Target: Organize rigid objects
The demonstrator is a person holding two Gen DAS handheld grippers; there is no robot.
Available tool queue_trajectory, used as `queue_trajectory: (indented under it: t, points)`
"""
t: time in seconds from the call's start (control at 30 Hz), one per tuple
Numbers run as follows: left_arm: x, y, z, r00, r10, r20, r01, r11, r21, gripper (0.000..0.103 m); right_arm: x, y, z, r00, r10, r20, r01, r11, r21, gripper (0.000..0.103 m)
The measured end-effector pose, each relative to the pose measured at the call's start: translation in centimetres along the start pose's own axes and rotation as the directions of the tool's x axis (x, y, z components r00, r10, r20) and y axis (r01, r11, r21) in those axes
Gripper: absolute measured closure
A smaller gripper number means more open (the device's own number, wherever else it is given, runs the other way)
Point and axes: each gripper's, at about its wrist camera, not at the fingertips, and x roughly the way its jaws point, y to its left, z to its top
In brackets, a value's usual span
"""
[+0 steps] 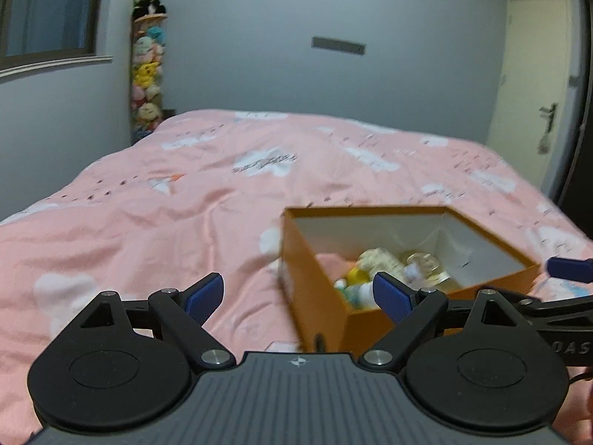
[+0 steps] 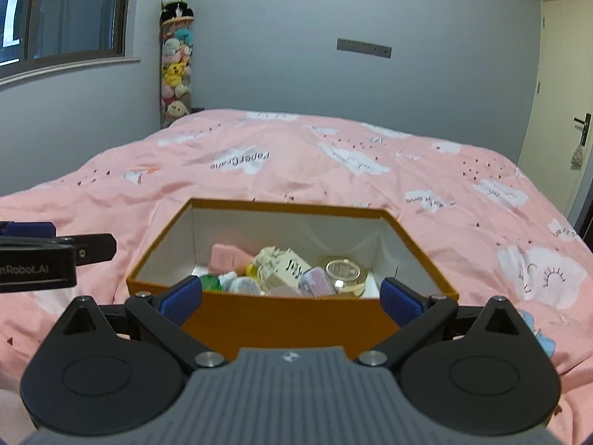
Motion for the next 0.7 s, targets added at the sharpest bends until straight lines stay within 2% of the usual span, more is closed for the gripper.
queue_trajectory:
  t: [0.3, 0.7]
  points:
    - [1.4, -0.5, -1.1, 0.994, 0.030, -0.101, -0.028, 0.999, 0.017, 0.000, 1.4, -0.7, -1.0, 0.998, 0.009, -0.064, -0.005, 0.999, 0.054, 0.003]
    - [2.6, -1.9, -1.7, 0.986, 0.031, -0.162, -0.020, 0.997, 0.069, 0.000, 3.1, -1.9, -1.9, 0.991, 0.025, -0.134, -0.007, 0.991, 0.130, 0.003]
